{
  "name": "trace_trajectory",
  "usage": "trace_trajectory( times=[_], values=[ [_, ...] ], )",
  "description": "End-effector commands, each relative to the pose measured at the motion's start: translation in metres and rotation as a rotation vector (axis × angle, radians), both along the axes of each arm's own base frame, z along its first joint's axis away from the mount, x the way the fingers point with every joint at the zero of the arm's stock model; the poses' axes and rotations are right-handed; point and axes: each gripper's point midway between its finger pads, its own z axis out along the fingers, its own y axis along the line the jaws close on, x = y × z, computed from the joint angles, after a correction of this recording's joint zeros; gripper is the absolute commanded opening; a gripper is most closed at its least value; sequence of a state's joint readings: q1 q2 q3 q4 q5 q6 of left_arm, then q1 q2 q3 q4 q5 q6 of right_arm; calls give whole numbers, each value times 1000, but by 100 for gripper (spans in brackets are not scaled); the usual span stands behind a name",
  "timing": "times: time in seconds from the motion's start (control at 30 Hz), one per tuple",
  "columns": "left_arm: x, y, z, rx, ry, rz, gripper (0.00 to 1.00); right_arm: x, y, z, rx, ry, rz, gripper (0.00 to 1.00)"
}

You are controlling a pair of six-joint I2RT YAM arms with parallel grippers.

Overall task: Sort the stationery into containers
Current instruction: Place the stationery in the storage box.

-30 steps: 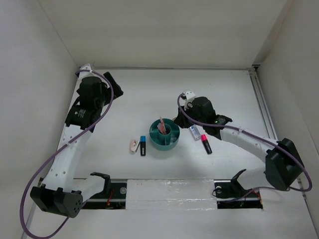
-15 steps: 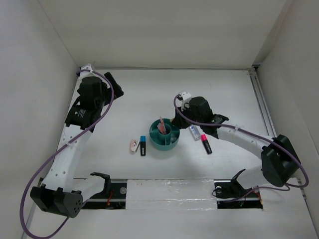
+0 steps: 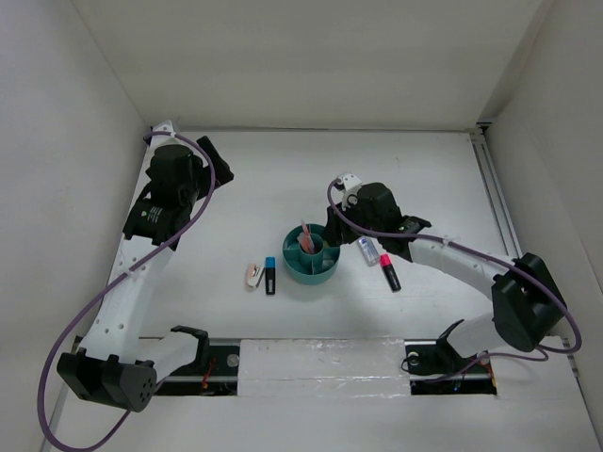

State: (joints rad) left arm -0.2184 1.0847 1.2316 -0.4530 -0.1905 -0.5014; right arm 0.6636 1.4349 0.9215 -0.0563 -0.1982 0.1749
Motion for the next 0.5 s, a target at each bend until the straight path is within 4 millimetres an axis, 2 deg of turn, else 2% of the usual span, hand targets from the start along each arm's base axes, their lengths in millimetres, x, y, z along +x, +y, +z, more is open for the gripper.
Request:
trace_trajectory(
  times=[0.0,0.2,0.3,0.33,0.4,0.47],
  values=[
    [2,0,20,-4,-64,-6,100,7,13,33,64,-86,29,51],
    [4,0,17,-2,-56,-6,100,7,9,40,69,-107,13,53],
    [3,2,8,10,-19,2,100,4,5,50,81,-115,-2,54],
    [2,2,6,2,-10,6,100,2,4,63,97,-135,-2,54],
    [-2,2,-17,6,49,11,100,-2,-5,65,79,-132,-23,55],
    [-11,4,-41,14,122,15,100,-9,-13,76,81,-142,-33,57]
  ],
)
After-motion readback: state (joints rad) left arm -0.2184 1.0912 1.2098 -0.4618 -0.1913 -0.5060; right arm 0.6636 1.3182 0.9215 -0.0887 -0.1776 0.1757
